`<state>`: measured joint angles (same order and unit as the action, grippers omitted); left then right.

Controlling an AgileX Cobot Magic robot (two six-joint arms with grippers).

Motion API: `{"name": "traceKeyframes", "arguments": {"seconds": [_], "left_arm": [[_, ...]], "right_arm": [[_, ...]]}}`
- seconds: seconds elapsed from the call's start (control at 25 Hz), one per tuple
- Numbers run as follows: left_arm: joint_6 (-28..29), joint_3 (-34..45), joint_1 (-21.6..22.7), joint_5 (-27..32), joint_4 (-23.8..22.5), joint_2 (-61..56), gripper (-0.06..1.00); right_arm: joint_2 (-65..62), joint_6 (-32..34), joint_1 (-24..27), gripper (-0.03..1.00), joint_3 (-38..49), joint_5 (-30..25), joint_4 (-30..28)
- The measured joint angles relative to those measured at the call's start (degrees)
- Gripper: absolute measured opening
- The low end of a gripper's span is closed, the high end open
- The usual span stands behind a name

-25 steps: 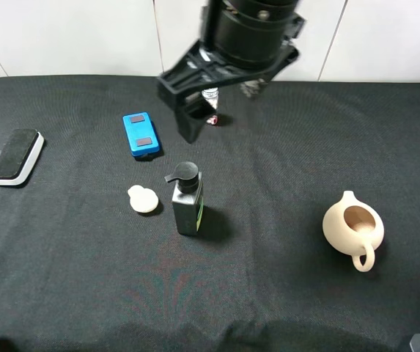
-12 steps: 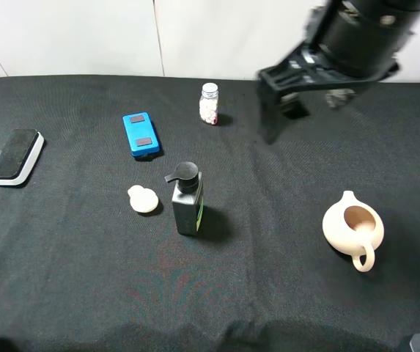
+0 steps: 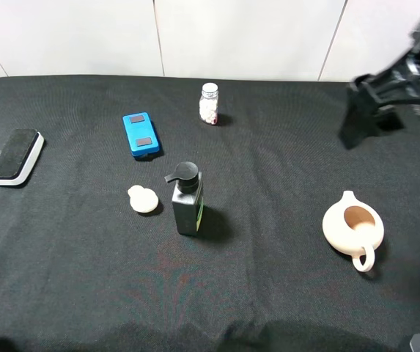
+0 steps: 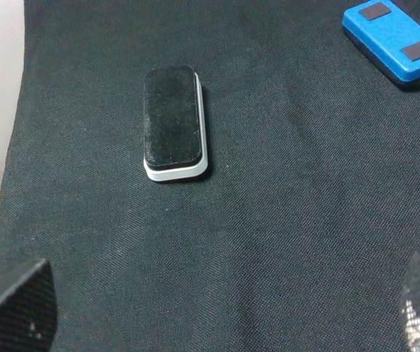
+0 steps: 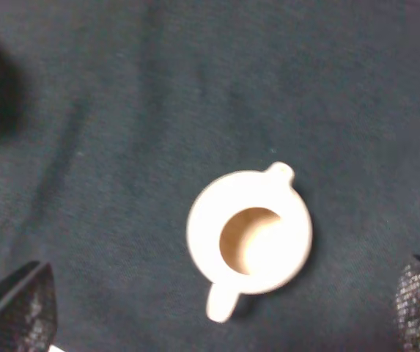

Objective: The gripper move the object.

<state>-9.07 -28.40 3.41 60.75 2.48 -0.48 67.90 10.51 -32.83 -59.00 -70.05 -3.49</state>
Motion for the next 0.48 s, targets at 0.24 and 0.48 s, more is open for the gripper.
{"name": "traceKeyframes", "arguments": {"seconds": [0.24, 0.48], "left_arm": [[0.0, 0.0, 0.0, 0.0, 0.0, 0.0, 0.99], [0.0, 0.0, 0.0, 0.0, 0.0, 0.0, 0.99]], "right_arm": [[-7.41, -1.01, 3.2, 0.69, 5.43, -0.06, -1.23], [-14.8, -1.13, 3.2, 0.69, 9.84, -0.1, -0.53]]}}
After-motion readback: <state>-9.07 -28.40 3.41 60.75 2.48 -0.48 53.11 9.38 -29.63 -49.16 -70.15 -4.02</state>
